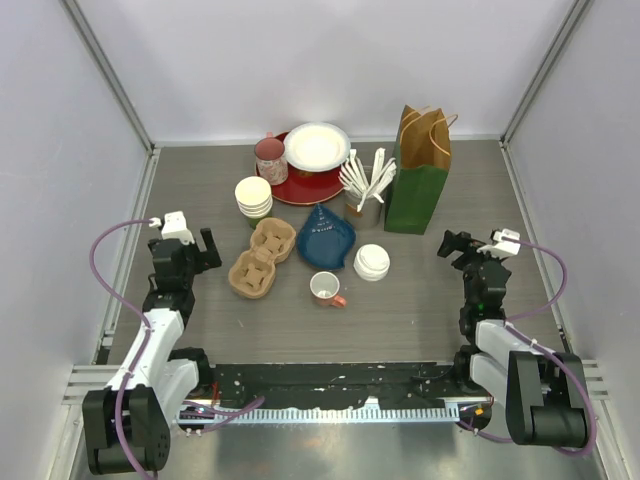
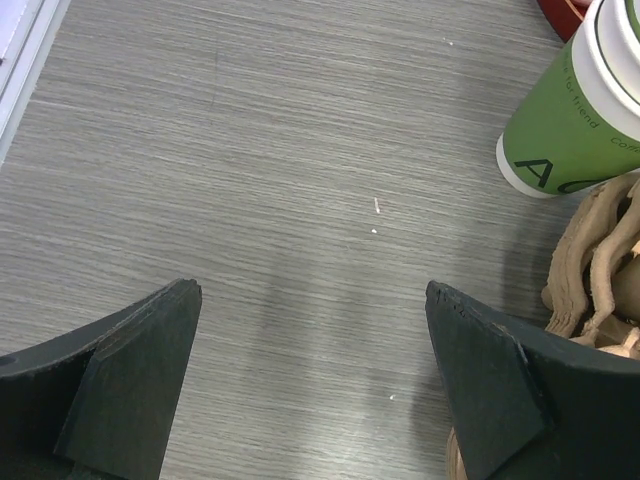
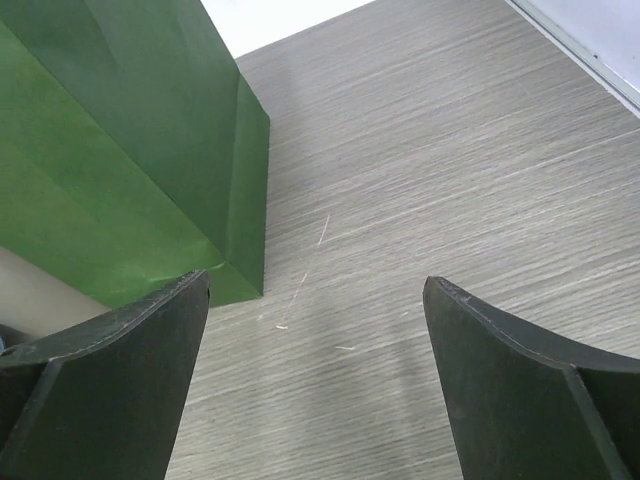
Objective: Pack the takeout coffee
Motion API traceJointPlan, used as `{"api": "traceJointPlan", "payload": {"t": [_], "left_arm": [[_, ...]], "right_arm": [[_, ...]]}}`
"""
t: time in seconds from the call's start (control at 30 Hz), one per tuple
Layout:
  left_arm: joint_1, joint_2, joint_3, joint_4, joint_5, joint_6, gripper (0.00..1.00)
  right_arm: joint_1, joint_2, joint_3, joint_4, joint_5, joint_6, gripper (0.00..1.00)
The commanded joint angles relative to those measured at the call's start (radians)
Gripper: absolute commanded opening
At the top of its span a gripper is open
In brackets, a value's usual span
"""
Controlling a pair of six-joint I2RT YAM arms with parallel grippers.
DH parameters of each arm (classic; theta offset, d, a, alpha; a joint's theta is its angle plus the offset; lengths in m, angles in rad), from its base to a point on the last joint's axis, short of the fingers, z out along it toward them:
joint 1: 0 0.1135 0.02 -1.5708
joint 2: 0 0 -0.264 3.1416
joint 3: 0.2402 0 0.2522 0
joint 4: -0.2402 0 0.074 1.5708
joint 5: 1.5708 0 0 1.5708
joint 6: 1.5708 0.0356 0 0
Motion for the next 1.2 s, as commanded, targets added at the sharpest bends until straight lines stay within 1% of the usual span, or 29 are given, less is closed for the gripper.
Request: {"api": "traceJointPlan", "payload": {"t": [0.0, 0.07, 0.1, 0.17, 0.2, 0.23, 0.27, 0.33, 0.37, 0.4, 0.43, 0.47, 0.5, 0.53, 0.57, 0.6, 0.63, 0.67, 0.7, 0.73, 0.77, 0.8, 0.87, 0.9, 0.97, 1.07, 1.17], "left_arm": [[0.003, 0.002, 0.075, -0.014, -0.013, -0.011, 1.00], [0.002, -0.004, 0.116, -0.049, 0.032, 0.010, 1.00], [0.003, -0.006, 0.133, -0.095, 0.143, 0.086, 1.00], [0.003, -0.010, 0.178, -0.164, 0.262, 0.210, 1.00], [0.003, -0.009, 0.182, -0.170, 0.302, 0.200, 1.00], [0.002, -0.009, 0.193, -0.170, 0.307, 0.173, 1.00], [0.003, -0.007, 0.227, -0.176, 0.310, 0.158, 1.00], [0.002, 0.020, 0.279, -0.213, 0.346, 0.066, 0.96], [0.003, 0.040, 0.352, -0.238, 0.362, 0.037, 0.94], [0.002, 0.087, 0.394, -0.297, 0.382, 0.007, 0.89], [0.002, 0.124, 0.441, -0.339, 0.435, -0.043, 0.86], [0.003, 0.161, 0.545, -0.382, 0.460, -0.074, 0.82], [0.003, 0.196, 0.598, -0.470, 0.495, -0.099, 0.76], [0.003, 0.271, 0.644, -0.507, 0.533, -0.114, 0.72], [-0.003, 0.302, 0.728, -0.535, 0.587, -0.144, 0.68], [-0.017, 0.339, 0.771, -0.596, 0.583, -0.148, 0.63], [-0.035, 0.398, 0.817, -0.629, 0.551, -0.140, 0.61], [-0.099, 0.437, 0.916, -0.661, 0.420, -0.095, 0.60], [-0.131, 0.471, 0.969, -0.722, 0.355, -0.050, 0.60], [-0.164, 0.505, 1.018, -0.748, 0.278, -0.013, 0.60], [-0.220, 0.581, 1.106, -0.771, 0.201, 0.014, 0.60], [-0.240, 0.613, 1.148, -0.816, 0.091, 0.059, 0.61], [-0.276, 0.716, 1.262, -0.862, 0.005, 0.090, 0.62], [-0.281, 0.750, 1.293, -0.900, -0.055, 0.110, 0.63], [-0.287, 0.810, 1.337, -0.908, -0.086, 0.134, 0.62], [-0.287, 0.845, 1.351, -0.868, -0.134, 0.174, 0.61], [-0.287, 0.896, 1.373, -0.855, -0.147, 0.194, 0.56]], "right_arm": [[0.001, -0.017, 0.051, 0.064, 0.044, 0.036, 0.93], [0.001, -0.042, 0.076, 0.023, 0.087, 0.053, 0.93], [0.001, -0.051, 0.087, 0.007, 0.098, 0.064, 0.93], [0.001, -0.081, 0.134, -0.052, 0.091, 0.063, 0.93], [0.001, -0.091, 0.153, -0.075, 0.086, 0.061, 0.93], [0.001, -0.098, 0.201, -0.101, 0.078, 0.060, 0.93], [0.001, -0.115, 0.229, -0.164, 0.071, 0.061, 0.93], [0.001, -0.129, 0.319, -0.230, 0.061, 0.064, 0.93], [0.001, -0.134, 0.353, -0.297, 0.063, 0.066, 0.93], [0.001, -0.131, 0.390, -0.334, 0.067, 0.072, 0.93], [0.001, -0.126, 0.466, -0.373, 0.069, 0.072, 0.93], [0.001, -0.117, 0.507, -0.454, 0.071, 0.073, 0.93], [0.001, -0.094, 0.548, -0.497, 0.058, 0.073, 0.93], [0.001, -0.082, 0.587, -0.537, 0.043, 0.072, 0.92], [0.001, -0.066, 0.654, -0.600, 0.026, 0.069, 0.92], [0.001, -0.045, 0.682, -0.625, 0.009, 0.067, 0.90], [0.001, -0.033, 0.721, -0.641, -0.026, 0.067, 0.89], [0.001, -0.025, 0.737, -0.672, -0.040, 0.066, 0.88], [0.001, -0.019, 0.748, -0.680, -0.057, 0.064, 0.86], [0.001, -0.011, 0.757, -0.683, -0.079, 0.061, 0.85], [0.001, -0.009, 0.759, -0.678, -0.086, 0.060, 0.85], [0.001, -0.008, 0.757, -0.671, -0.090, 0.057, 0.85], [0.001, -0.009, 0.746, -0.651, -0.100, 0.053, 0.85], [0.001, -0.008, 0.742, -0.646, -0.103, 0.049, 0.85], [0.001, -0.005, 0.728, -0.639, -0.104, 0.050, 0.85], [0.001, -0.005, 0.714, -0.639, -0.103, 0.064, 0.85], [0.001, -0.006, 0.693, -0.619, -0.103, 0.076, 0.84]]}}
